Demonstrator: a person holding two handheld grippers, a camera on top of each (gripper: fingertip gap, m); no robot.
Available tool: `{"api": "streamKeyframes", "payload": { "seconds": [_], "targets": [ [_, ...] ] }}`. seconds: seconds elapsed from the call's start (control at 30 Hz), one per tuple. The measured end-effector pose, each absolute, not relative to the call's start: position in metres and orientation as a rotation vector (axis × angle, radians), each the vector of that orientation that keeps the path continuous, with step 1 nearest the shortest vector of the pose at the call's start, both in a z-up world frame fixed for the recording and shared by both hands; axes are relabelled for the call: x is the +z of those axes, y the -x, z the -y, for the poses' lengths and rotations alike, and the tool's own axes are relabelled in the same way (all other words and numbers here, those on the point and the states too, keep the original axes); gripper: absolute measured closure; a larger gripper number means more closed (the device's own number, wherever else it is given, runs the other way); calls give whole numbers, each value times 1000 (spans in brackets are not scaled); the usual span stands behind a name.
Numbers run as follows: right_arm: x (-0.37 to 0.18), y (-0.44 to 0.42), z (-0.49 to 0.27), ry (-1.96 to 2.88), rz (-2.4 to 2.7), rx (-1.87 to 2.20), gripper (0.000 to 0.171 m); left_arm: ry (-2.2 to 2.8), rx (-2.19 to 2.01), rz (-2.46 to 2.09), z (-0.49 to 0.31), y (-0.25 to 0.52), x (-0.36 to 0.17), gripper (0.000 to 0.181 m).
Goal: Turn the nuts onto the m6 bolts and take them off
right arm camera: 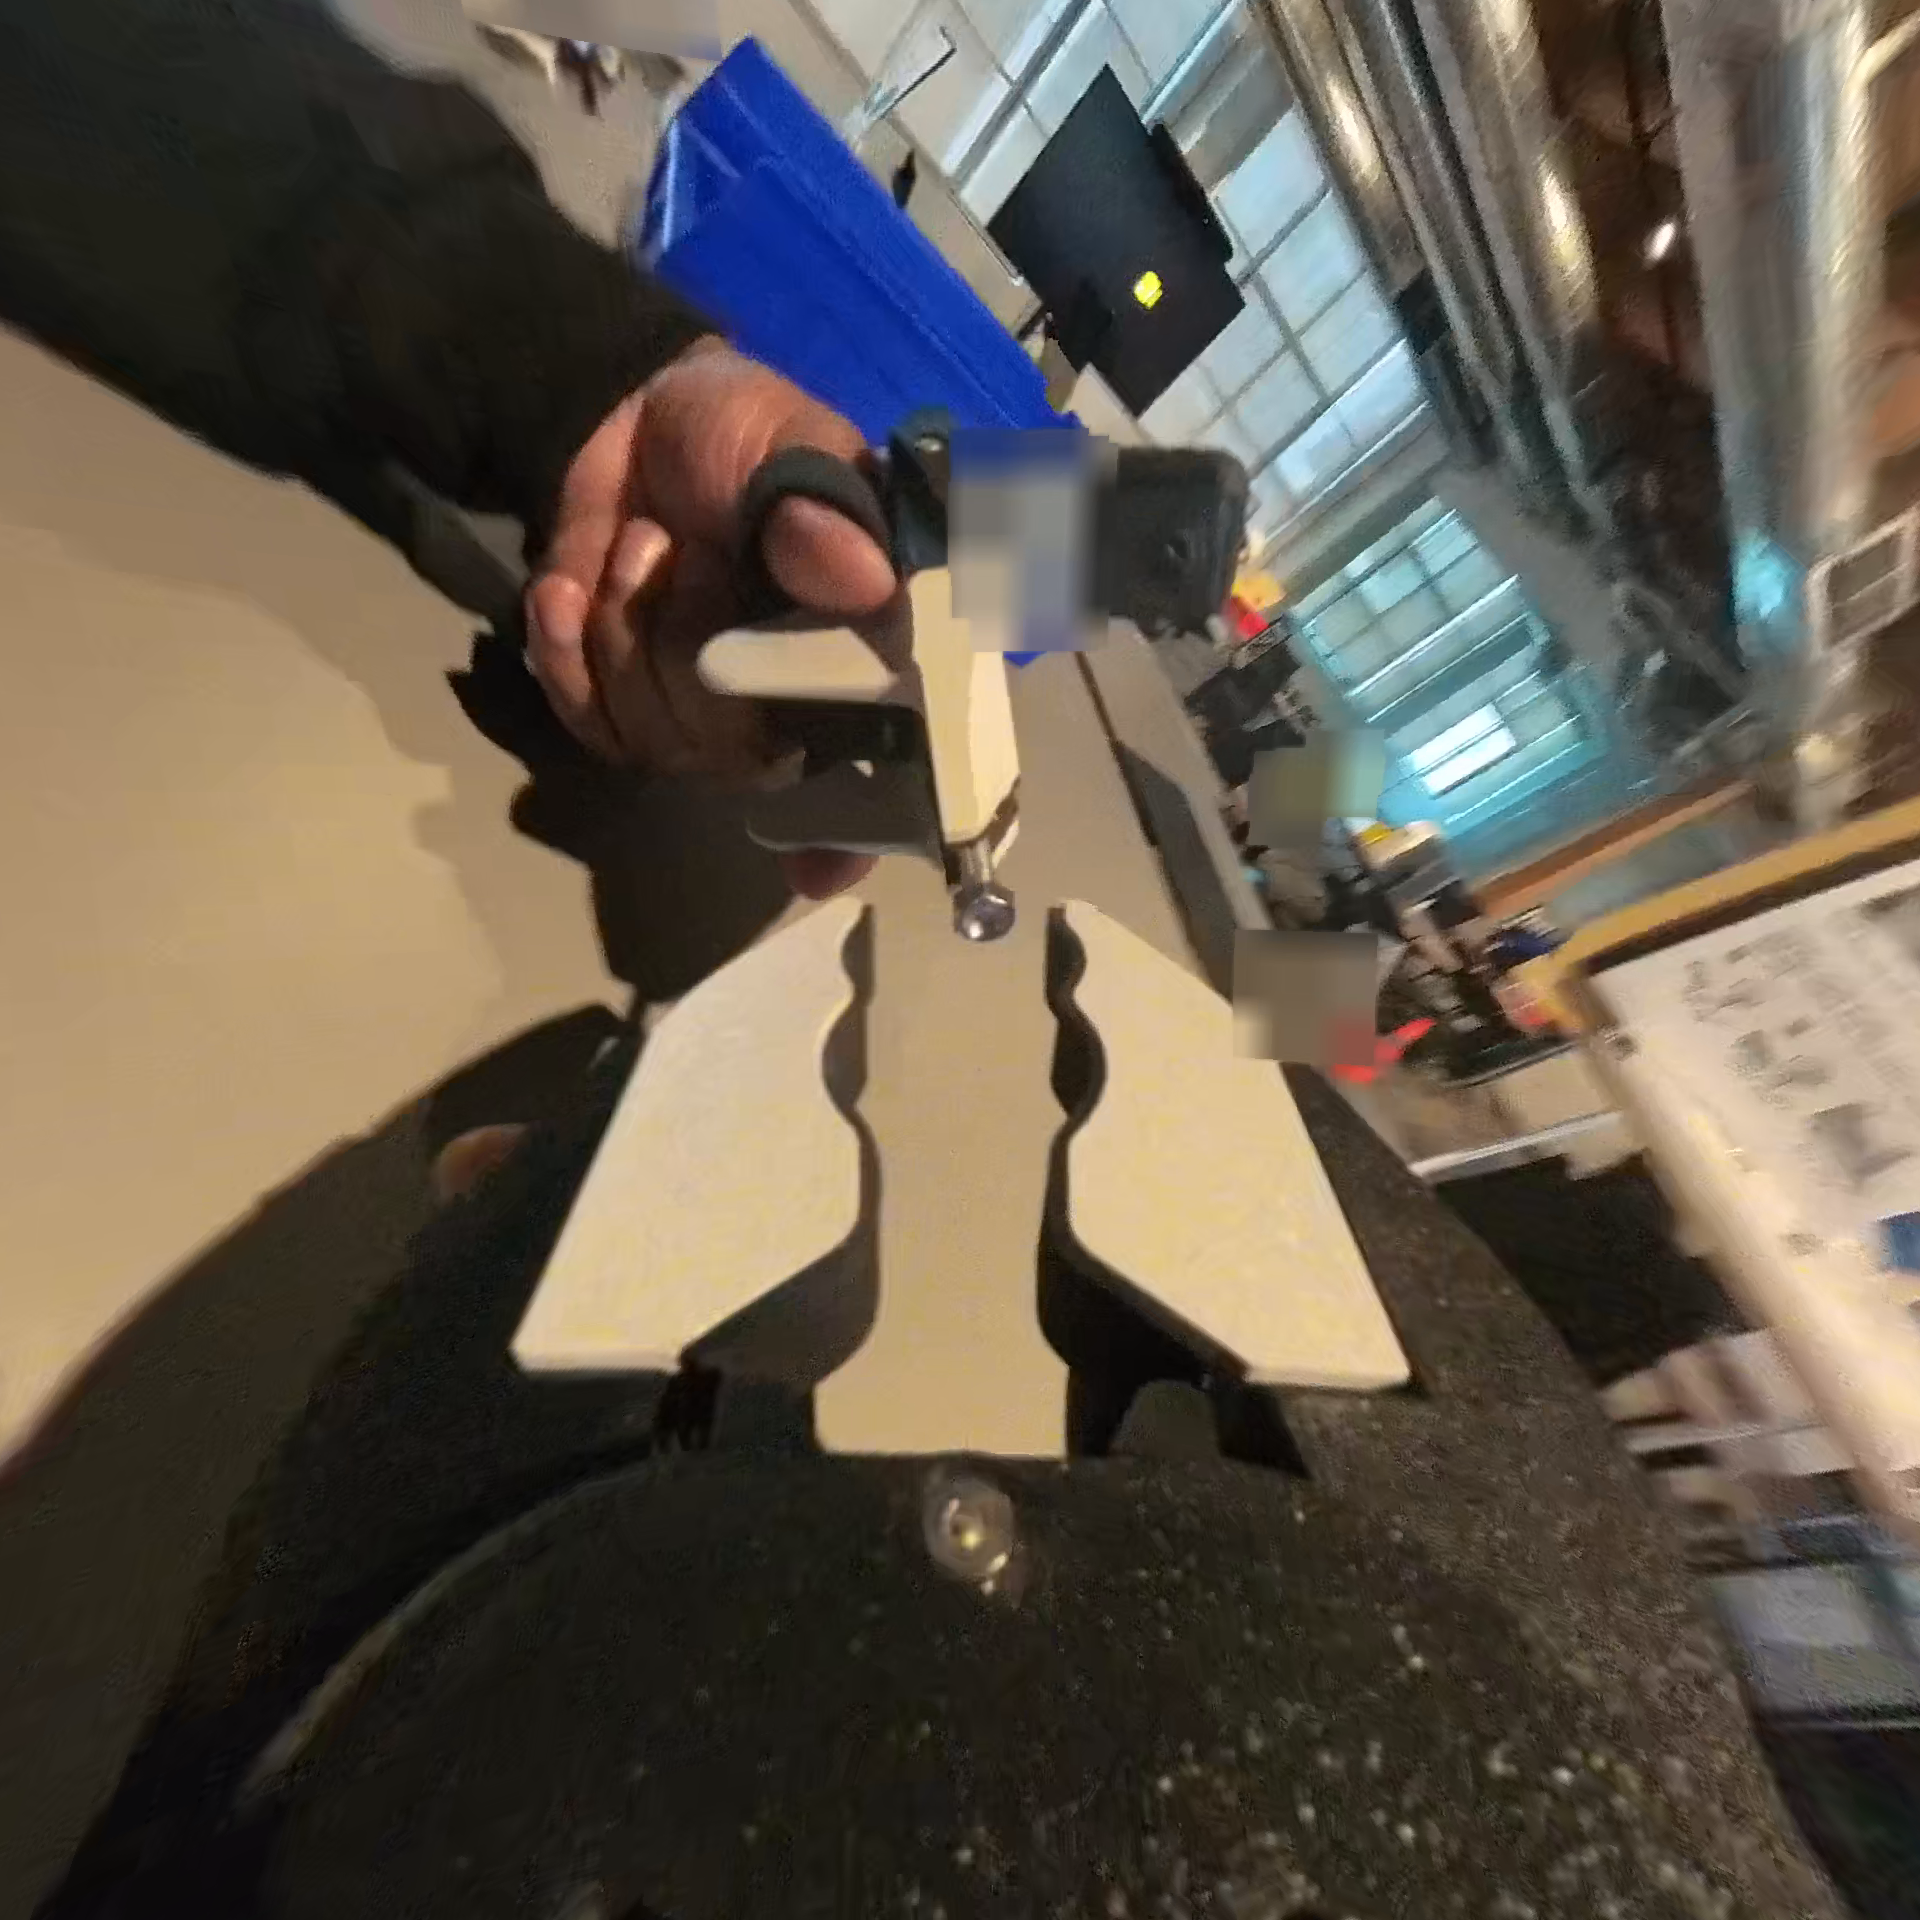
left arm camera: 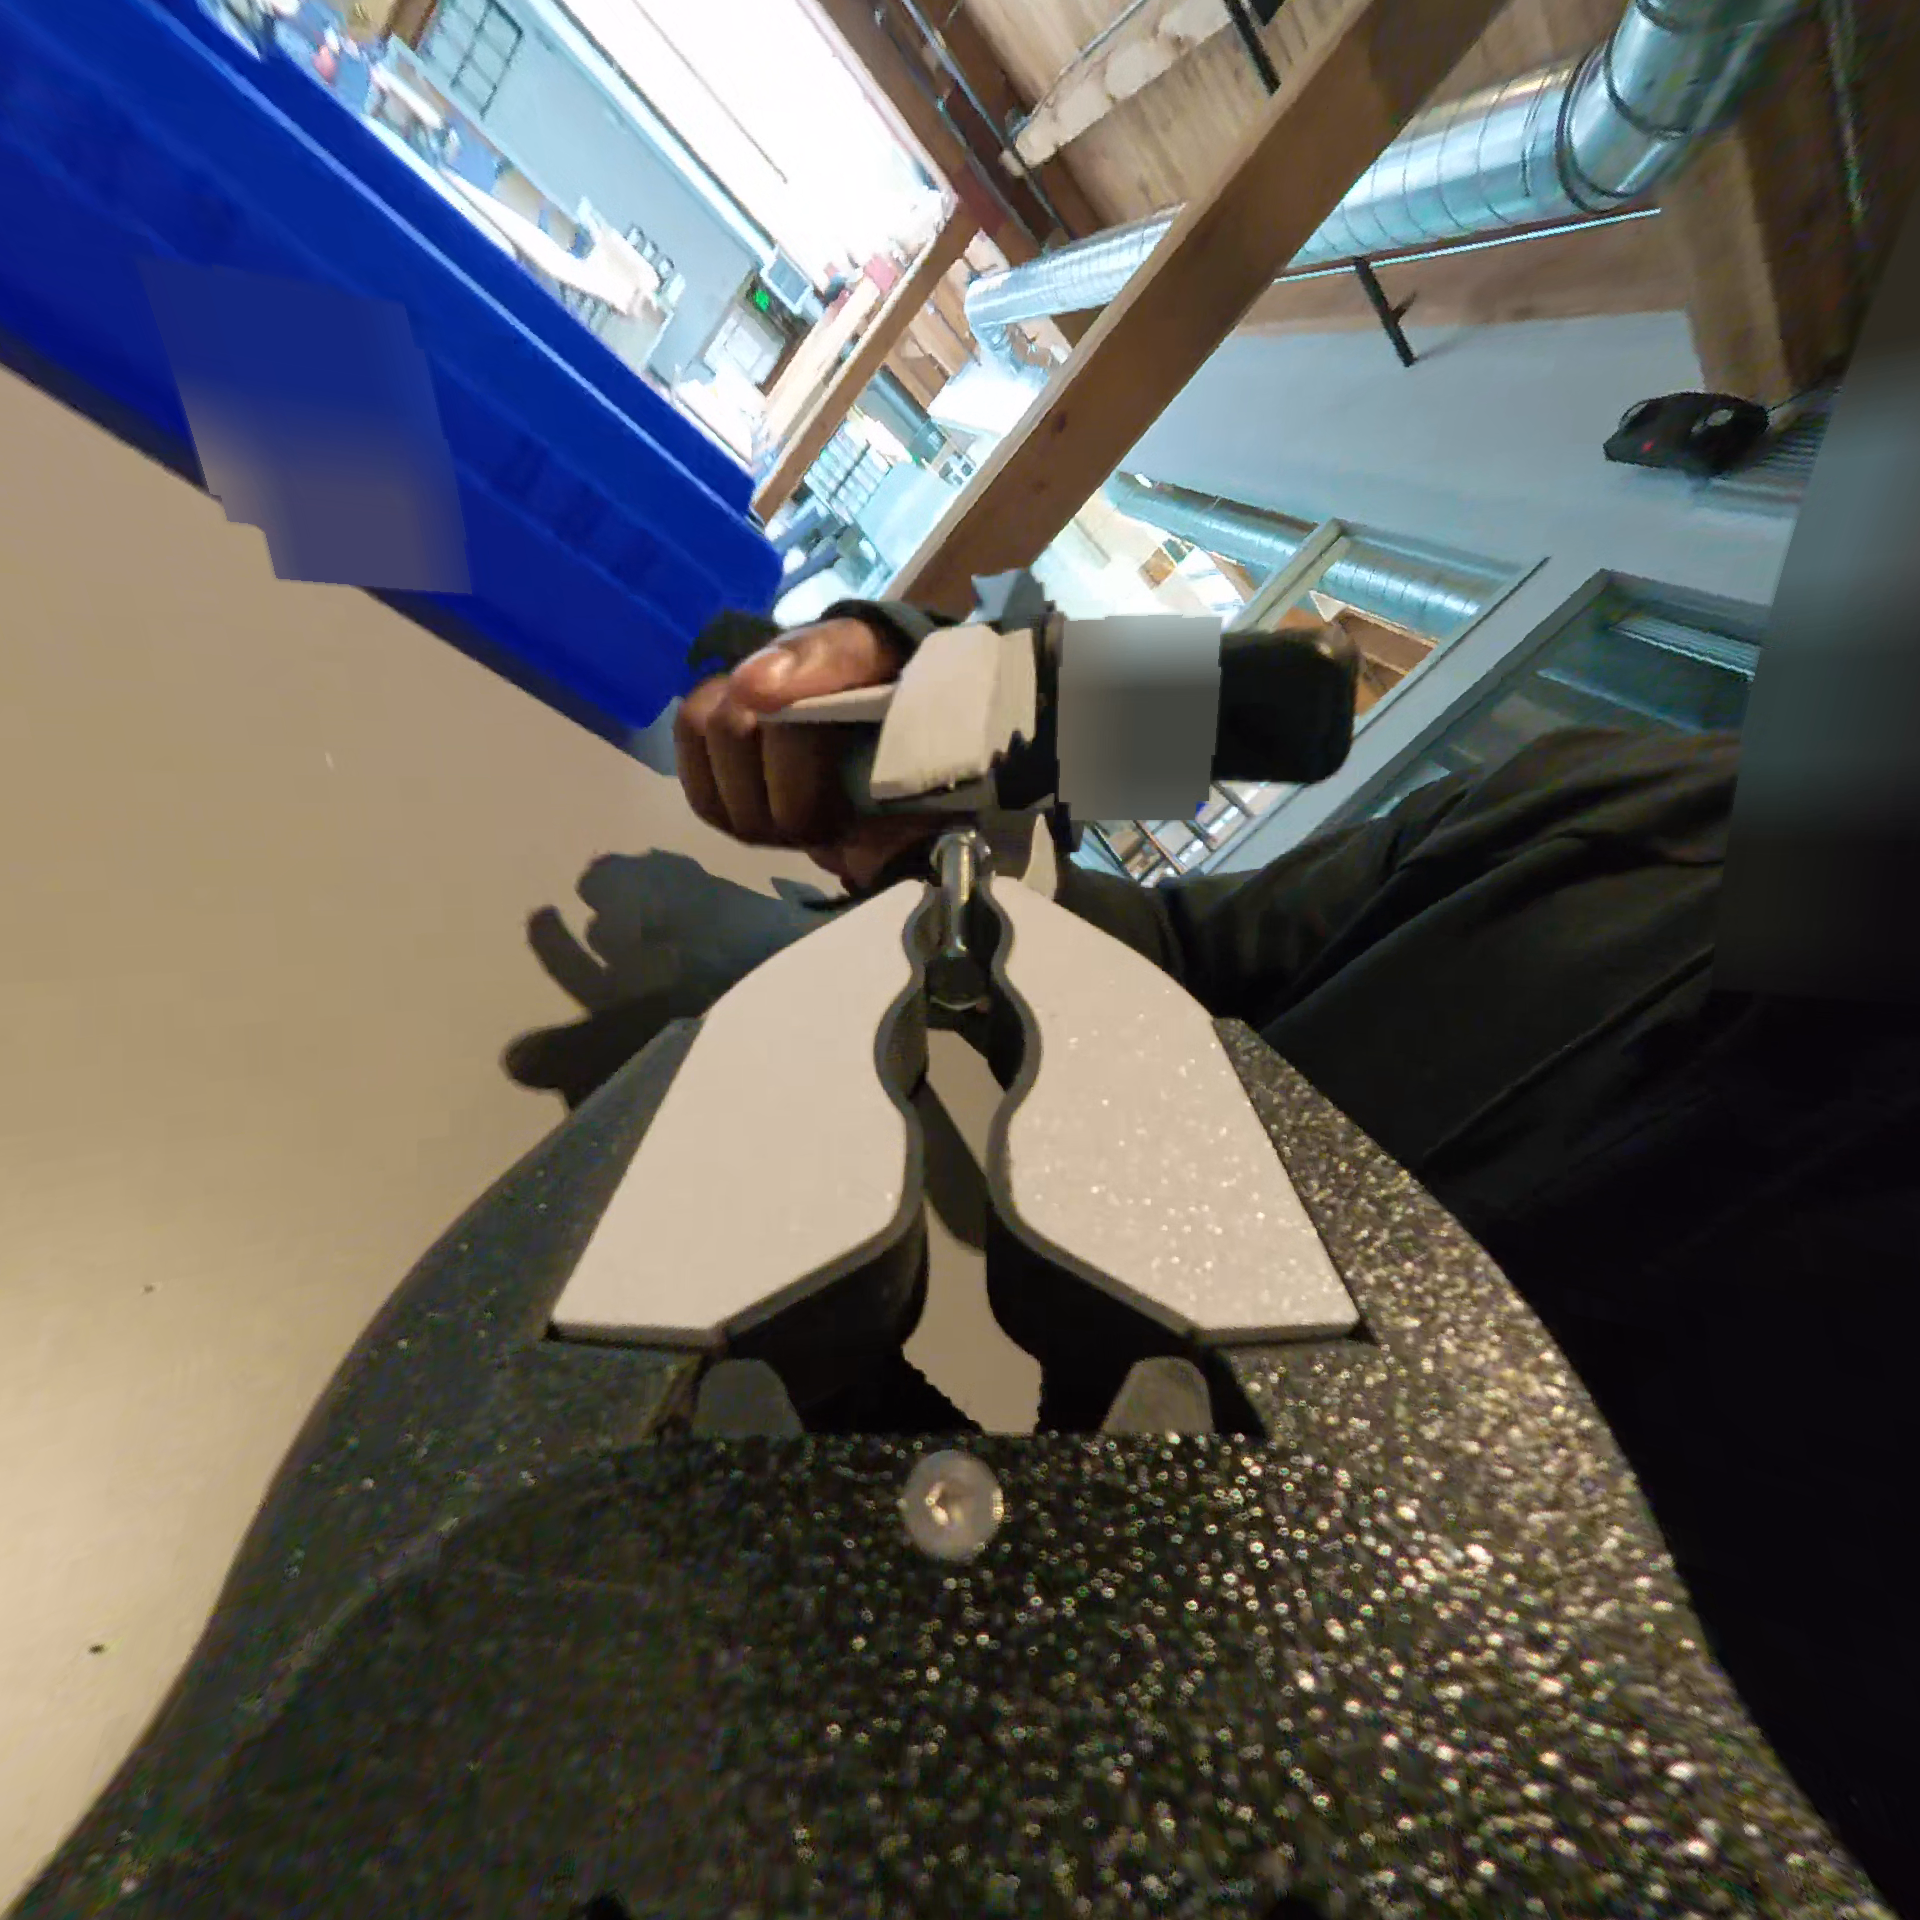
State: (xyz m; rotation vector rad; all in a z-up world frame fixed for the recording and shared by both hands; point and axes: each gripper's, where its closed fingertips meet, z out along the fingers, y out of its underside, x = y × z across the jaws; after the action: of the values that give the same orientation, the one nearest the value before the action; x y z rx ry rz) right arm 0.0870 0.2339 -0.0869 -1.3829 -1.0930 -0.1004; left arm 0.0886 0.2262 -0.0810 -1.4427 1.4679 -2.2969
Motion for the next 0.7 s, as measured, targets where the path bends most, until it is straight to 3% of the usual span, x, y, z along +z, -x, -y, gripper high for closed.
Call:
{"api": "streamKeyframes", "payload": {
  "seconds": [0.17, 0.4, 0.5, 0.7],
  "targets": [
    [-80, -85, -233, 1504, 924, 254, 135, 1349, -2188, -1467, -233, -88, -76, 176],
    [-81, -88, -238, 1588, 830, 357, 160, 1354, -2115, -1494, -235, -90, -80, 176],
    [-83, -88, -238, 1558, 903, 236, 160, 1386, -2151, -1497, -233, -89, -82, 176],
    [-88, -91, -235, 1237, 1219, -406, 160, 1540, -2312, -1470, -228, -89, -89, 176]
  ]
}}
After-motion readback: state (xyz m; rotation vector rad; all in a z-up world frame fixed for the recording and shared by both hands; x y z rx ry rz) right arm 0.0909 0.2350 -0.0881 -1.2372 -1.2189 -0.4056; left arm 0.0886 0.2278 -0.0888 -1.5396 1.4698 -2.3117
